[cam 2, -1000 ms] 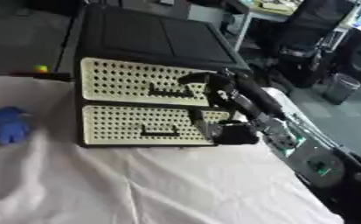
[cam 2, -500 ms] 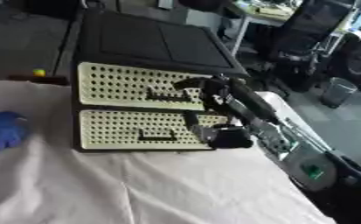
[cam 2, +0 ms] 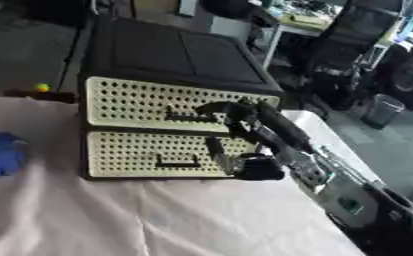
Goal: Pick up objects from table and place into drawer.
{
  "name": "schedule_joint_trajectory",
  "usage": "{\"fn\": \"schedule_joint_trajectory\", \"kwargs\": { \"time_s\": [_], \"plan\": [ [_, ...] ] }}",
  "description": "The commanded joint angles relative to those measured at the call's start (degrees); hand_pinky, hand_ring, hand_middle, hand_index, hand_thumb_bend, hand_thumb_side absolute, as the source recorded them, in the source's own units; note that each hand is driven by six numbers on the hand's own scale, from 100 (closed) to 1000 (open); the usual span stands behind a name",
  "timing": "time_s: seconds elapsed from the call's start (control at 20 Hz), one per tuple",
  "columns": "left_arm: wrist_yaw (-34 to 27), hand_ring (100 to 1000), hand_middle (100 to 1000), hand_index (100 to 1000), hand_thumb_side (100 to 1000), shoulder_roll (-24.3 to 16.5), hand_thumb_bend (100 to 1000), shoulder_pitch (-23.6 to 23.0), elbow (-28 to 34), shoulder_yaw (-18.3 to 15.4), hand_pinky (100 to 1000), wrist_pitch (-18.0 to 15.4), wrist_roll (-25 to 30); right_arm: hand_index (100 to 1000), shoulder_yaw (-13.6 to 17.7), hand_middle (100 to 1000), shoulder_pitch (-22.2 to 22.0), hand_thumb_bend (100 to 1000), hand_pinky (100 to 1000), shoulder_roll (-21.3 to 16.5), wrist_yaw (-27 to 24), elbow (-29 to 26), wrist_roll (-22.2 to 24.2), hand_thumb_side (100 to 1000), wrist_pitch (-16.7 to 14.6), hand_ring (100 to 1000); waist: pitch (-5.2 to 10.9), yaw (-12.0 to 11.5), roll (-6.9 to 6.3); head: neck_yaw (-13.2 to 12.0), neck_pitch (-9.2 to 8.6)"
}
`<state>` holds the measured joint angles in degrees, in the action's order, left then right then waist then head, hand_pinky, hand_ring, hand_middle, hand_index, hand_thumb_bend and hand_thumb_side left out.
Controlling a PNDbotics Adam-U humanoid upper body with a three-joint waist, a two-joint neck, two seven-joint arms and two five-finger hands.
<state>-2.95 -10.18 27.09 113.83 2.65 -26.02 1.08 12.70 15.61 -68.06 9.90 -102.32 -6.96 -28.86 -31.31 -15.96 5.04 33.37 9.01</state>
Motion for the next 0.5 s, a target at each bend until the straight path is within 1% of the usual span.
{"fn": "schedule_joint_trajectory", "kwargs": {
  "time_s": [0.05, 0.5],
  "plan": [
    [0.32, 549, 658, 859, 968, -1.38, 167, 0.16, 0.76, -0.39, 559, -0.45, -0.18, 851, 1.10, 100, 0.21, 100, 329, -2.68, 0.96, 0.41, -0.02, 257, -0.09, 100, 1.12, -0.13, -0.02, 0.61, -0.86],
    [0.73, 547, 658, 861, 974, -1.38, 168, -0.20, 0.76, -0.65, 557, -0.28, -0.55, 851, 1.85, 100, -0.60, 100, 329, -2.38, 1.72, 0.89, -1.46, 257, -0.09, 100, 0.34, 0.00, 0.23, 0.85, -1.73]
  ]
}}
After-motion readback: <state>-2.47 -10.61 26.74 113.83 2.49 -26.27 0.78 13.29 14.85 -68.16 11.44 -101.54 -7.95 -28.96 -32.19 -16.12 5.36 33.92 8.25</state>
